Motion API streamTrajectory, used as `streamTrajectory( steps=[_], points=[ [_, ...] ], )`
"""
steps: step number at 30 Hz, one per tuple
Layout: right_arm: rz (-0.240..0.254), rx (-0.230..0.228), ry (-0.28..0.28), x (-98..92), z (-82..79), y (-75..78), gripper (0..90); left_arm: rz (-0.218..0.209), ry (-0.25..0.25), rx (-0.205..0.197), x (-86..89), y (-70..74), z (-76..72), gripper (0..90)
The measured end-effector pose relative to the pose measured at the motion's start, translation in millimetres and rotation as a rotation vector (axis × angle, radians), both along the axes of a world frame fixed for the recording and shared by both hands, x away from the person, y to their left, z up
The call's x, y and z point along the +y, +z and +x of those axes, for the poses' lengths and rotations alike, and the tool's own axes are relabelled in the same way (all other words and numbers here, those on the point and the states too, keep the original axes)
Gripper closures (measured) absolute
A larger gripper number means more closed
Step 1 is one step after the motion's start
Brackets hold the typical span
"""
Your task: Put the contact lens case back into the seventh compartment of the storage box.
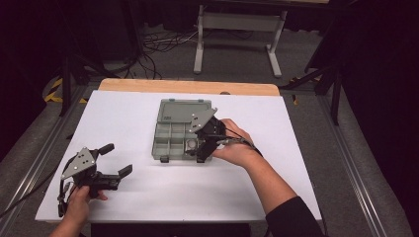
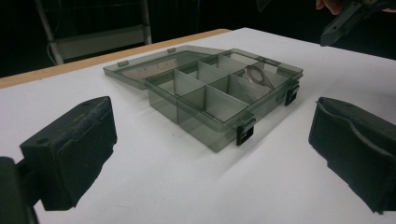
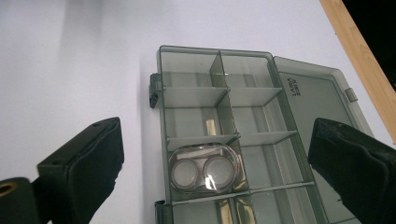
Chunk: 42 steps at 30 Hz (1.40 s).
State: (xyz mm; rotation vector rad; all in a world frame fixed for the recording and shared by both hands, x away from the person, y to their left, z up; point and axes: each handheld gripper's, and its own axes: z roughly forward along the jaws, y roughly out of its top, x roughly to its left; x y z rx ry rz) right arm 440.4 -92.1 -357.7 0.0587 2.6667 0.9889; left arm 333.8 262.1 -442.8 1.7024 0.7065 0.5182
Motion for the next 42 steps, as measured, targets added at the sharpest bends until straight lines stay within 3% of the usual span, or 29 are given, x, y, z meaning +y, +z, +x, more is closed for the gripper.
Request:
streamTrajectory(
  steps=[24, 42],
  points=[
    [0.066, -0.023, -0.019, -19.5, -20.8, 11.7, 4.2, 0.003, 0.001, 0.001, 0.1, -0.1, 0.0, 1.7],
    [0.187, -0.036, -0.082, -50.4, -52.8, 15.8, 4.5, 0.003, 0.001, 0.002, 0.0, -0.1, -0.2, 1.8]
  ],
)
